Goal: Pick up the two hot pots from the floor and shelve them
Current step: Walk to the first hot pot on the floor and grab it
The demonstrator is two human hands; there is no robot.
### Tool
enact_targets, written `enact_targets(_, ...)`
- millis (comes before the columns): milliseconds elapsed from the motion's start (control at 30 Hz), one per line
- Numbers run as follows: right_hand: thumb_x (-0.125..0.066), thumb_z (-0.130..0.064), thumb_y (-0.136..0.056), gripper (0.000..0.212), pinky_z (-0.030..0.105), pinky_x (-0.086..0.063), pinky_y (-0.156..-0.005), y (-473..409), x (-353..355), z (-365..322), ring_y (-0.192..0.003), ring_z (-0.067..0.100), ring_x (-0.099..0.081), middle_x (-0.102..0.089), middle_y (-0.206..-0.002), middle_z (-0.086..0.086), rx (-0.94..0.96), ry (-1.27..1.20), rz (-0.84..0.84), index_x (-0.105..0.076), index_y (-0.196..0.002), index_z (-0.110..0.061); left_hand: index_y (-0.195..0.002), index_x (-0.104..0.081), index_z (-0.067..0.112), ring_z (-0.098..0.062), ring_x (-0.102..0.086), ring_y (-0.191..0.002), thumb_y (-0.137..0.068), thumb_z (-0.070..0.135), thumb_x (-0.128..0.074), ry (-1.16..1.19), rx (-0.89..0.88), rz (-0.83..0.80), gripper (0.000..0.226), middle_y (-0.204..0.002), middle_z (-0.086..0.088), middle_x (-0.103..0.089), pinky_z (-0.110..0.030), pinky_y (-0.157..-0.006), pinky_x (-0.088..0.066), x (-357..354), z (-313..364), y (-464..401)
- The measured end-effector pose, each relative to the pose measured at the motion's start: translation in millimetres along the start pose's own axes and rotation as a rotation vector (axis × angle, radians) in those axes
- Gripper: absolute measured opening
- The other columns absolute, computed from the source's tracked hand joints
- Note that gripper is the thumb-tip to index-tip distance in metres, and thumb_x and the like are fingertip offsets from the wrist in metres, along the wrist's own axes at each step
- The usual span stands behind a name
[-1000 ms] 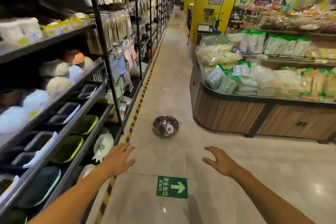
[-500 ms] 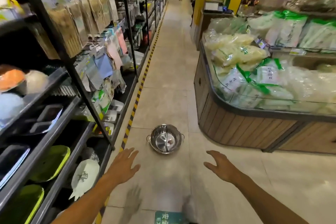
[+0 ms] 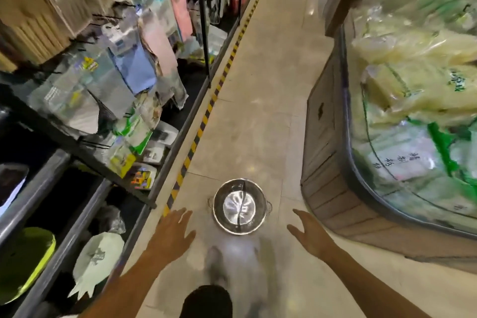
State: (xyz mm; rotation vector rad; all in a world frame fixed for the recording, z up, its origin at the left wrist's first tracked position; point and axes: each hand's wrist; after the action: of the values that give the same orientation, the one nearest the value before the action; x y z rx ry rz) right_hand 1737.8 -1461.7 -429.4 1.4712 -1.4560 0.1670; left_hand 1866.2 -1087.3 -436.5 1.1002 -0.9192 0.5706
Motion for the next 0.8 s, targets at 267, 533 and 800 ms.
enact_targets(267,-0.055,-0.04,-0.099,0.066,0.031,-0.02,-0.118,-190,-77,70,-0.147,0.024,-0.029,-0.035,-0.16,0.006,-0.121,0.037,-0.032,-0.031,-0.156,-0.017,-0.154,-0.029,0.015,-0.023,-0.021,-0.151,-0.083,0.064,-0.014,0.135,0.077,-0.052,0.088,-0.165,-0.006,-0.02,-0.036,-0.122,-0.019,-97,-27,-190)
enact_targets(533,-0.059,-0.042,-0.096,0.075,0.037,-0.027,-0.118,-372,-228,189,-0.148,0.025,-0.027,-0.025,-0.163,0.005,-0.192,-0.004,-0.132,-0.023,-0.158,-0.02,-0.153,-0.034,0.014,-0.033,-0.033,-0.145,-0.092,0.044,-0.054,0.176,0.097,-0.12,0.071,-0.157,-0.013,-0.036,-0.047,-0.117,-0.032,-295,-65,-358)
enact_targets(800,-0.063,-0.057,-0.087,0.098,0.044,-0.023,-0.117,-510,-374,281,-0.154,0.026,-0.009,-0.002,-0.169,0.002,-0.2,-0.068,0.025,-0.004,-0.159,-0.026,-0.158,-0.002,0.02,-0.049,-0.028,-0.141,-0.072,0.064,-0.071,0.177,0.271,-0.079,0.119,-0.16,-0.025,-0.019,-0.06,-0.106,-0.036,-465,-92,-504)
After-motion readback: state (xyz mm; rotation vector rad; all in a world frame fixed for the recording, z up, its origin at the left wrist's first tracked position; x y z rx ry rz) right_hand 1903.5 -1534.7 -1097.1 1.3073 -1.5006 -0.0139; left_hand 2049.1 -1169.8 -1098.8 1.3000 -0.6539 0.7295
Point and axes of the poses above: each hand's wrist, its own y-axis away from the middle knuckle, its own x-axis out of the back of the hand, z = x × y
